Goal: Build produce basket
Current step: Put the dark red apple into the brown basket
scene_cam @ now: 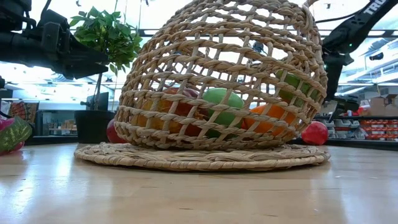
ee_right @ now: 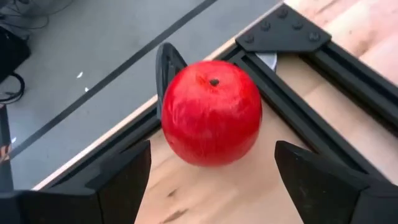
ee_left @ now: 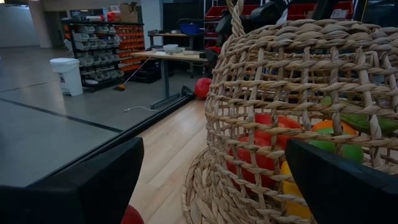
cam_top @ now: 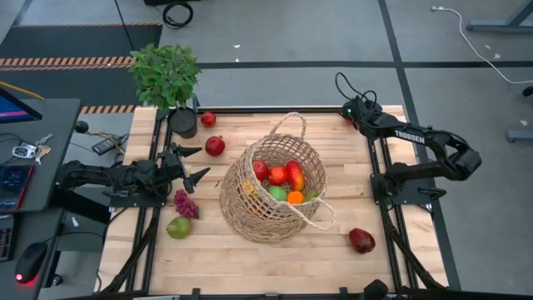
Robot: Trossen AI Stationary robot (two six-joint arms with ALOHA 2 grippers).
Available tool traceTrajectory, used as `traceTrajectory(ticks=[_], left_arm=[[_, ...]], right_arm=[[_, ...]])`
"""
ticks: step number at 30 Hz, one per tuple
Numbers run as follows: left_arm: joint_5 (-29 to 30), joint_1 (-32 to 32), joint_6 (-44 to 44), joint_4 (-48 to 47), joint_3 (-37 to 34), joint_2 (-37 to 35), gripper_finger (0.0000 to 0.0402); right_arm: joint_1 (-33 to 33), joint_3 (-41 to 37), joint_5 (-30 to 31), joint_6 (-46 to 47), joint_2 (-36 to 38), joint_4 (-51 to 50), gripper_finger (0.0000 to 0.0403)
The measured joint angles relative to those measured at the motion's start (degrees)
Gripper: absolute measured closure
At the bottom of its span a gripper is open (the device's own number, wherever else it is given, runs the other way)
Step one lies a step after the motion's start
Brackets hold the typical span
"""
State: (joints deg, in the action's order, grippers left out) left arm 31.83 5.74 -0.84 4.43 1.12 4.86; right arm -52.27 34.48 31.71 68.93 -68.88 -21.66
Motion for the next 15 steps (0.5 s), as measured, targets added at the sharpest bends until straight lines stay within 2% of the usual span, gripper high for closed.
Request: traceTrajectory(ticks=[7,12,15], left_arm=[[0.0,0.0,0.0,0.0,0.0,0.0,0.0004],[0.0,0.0,0.0,0.0,0.0,0.0,0.0004],[0.0,0.0,0.0,0.0,0.0,0.0,0.0004]], right_arm=[[-0.7,0.0,1.9,0.7,-2.3,0.9,0.0058],[-1.9,0.2,-0.4,3.8,-4.6,0.9,0.0058],[-1.8,0.2,-4.3,2.8,-5.3,0.6,0.0058]])
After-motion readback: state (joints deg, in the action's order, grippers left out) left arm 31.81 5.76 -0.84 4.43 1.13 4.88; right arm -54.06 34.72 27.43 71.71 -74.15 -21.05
